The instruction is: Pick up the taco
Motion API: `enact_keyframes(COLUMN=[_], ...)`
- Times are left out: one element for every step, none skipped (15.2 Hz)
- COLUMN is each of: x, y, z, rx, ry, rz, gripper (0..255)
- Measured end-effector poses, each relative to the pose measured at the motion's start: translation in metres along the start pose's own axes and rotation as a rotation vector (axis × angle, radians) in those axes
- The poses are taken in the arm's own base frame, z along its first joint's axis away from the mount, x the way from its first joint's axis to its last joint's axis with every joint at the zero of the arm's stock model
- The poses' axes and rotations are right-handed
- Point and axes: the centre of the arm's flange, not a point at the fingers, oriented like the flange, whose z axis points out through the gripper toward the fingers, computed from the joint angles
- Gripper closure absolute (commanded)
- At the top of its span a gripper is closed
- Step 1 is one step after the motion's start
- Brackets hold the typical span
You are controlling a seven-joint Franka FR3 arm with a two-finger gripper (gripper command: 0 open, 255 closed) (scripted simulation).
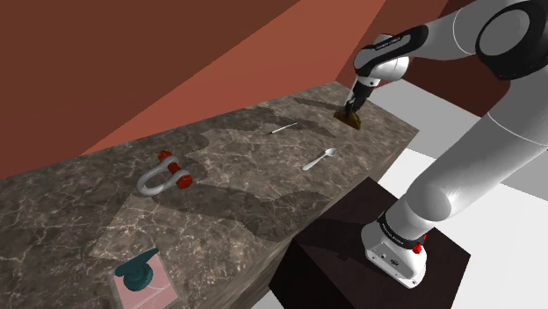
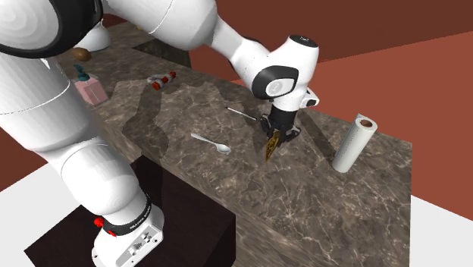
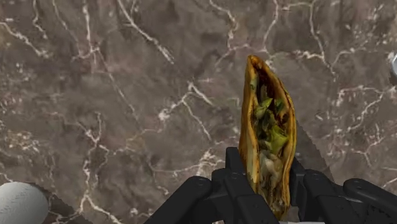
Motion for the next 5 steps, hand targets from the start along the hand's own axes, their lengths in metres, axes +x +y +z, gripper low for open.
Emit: enact_keyframes(x=[0.000,0.001,0.001,0.000,0.000], y=[-0.001,-0.001,-0.001,-0.001,-0.001], z=[-0.005,-0.011,-0.017,-0.021,-0.023], rx=[0.000,0.000,0.000,0.000,0.000], ry=[0.000,0.000,0.000,0.000,0.000], rz=[0.000,0.000,0.000,0.000,0.000], gripper=[255,255,255,255,255])
